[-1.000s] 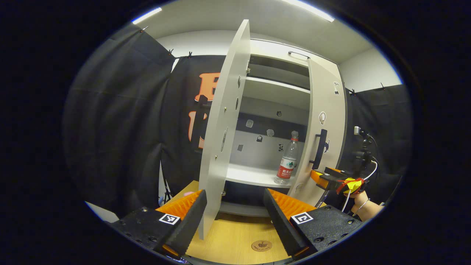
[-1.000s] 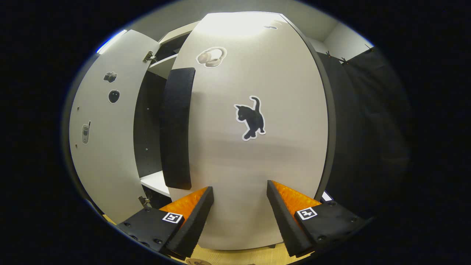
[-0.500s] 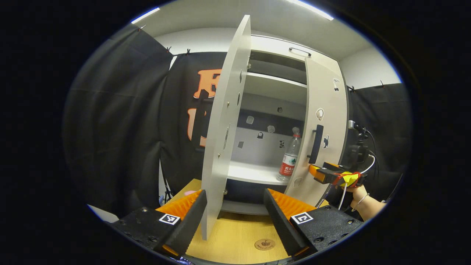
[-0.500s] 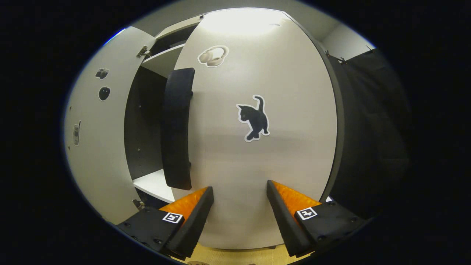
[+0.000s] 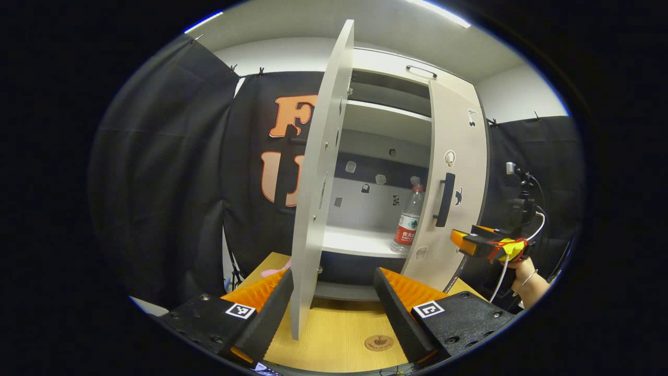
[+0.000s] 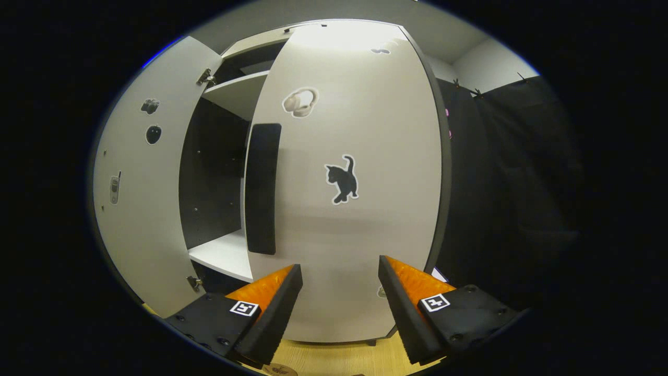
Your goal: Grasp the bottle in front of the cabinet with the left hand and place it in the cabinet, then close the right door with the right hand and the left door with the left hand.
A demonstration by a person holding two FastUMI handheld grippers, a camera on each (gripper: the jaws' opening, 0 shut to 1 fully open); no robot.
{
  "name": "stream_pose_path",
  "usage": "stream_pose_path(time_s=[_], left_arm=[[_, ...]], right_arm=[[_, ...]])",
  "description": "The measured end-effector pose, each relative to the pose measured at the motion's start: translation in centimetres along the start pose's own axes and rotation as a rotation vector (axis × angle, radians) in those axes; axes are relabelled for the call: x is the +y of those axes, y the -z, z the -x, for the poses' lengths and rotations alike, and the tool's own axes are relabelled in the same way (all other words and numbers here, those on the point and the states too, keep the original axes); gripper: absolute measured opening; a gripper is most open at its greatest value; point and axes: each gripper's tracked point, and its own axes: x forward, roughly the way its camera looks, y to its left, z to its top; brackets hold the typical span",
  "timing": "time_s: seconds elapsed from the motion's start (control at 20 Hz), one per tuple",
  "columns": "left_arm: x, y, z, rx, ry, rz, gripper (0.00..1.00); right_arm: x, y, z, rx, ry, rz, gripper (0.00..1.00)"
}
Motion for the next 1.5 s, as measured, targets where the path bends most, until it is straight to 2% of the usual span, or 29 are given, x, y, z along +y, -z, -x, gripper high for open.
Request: stream_pose_path(time_s=[0.2, 0.45, 0.8, 1.0, 1.35, 1.5], left_arm=[[1.5, -0.2, 1.1, 0.007, 0.016, 0.001, 0.95], [5.9, -1.2, 1.3, -0.004, -0.047, -0.066, 0.94], [11.2, -1.5, -2.2, -0.029, -0.124, -0.100, 0.95], [13.5, 0.1, -5.2, -0.011, -0.154, -0.094, 0.95], [13.1, 2.7, -8.0, 0.038, -0.133, -0.065, 0.95], [13.0, 2.5, -8.0, 0.021, -0.154, -0.110, 0.94]], right_arm=[[-0.7, -2.6, 4.8, -0.046, 0.035, 0.021, 0.97], [-2.2, -4.6, 9.8, -0.082, 0.083, 0.025, 0.97], [-5.9, -6.0, 14.7, -0.102, 0.178, 0.064, 0.97], [-6.7, -5.9, 16.7, -0.104, 0.213, 0.076, 0.97], [-8.2, -4.8, 18.8, -0.088, 0.260, 0.087, 0.97], [-9.0, -4.7, 18.9, -0.097, 0.278, 0.077, 0.97]])
